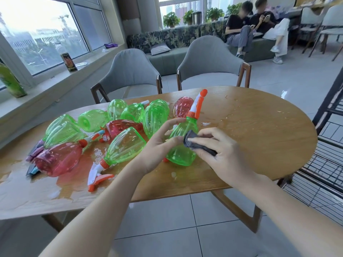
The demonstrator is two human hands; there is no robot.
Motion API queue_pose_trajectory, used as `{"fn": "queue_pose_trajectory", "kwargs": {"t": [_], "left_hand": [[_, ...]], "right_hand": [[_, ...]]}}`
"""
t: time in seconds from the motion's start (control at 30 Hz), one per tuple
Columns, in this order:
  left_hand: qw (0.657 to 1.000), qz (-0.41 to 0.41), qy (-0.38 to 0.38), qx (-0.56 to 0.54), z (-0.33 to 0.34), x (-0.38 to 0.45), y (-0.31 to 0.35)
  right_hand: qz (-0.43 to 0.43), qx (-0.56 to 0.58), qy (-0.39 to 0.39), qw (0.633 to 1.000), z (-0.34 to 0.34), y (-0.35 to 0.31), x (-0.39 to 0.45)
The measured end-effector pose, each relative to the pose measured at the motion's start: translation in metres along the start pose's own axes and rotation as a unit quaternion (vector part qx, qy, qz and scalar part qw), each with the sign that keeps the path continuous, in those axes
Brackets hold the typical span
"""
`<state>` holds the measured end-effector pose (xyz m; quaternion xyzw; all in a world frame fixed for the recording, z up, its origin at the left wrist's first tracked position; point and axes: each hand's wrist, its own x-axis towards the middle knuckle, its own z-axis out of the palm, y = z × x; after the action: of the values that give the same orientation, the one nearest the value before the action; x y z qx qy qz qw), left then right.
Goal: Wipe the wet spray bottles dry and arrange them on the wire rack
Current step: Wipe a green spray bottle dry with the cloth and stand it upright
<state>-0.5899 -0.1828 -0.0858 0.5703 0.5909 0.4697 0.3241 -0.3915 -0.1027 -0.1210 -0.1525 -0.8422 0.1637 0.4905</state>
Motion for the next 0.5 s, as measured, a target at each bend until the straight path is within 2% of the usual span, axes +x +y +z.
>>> {"fn": "queue_pose_trajectory", "kwargs": {"t": [0.17,0.33,0.5], "left_hand": [[0.999,-0.019,0.033,-0.029,0.004,0.0,0.004],[0.996,-0.018,0.064,-0.057,0.014,-0.011,0.002],[0.994,-0.006,0.074,-0.083,0.02,-0.024,0.001]], "right_hand": [[0.006,-0.012,0.017,1.0,0.01,0.0,0.001],[-0.107,-0.045,-0.074,0.99,0.0,-0.006,-0.019],[-0.174,-0.097,-0.101,0.975,-0.01,-0.018,-0.023]]}}
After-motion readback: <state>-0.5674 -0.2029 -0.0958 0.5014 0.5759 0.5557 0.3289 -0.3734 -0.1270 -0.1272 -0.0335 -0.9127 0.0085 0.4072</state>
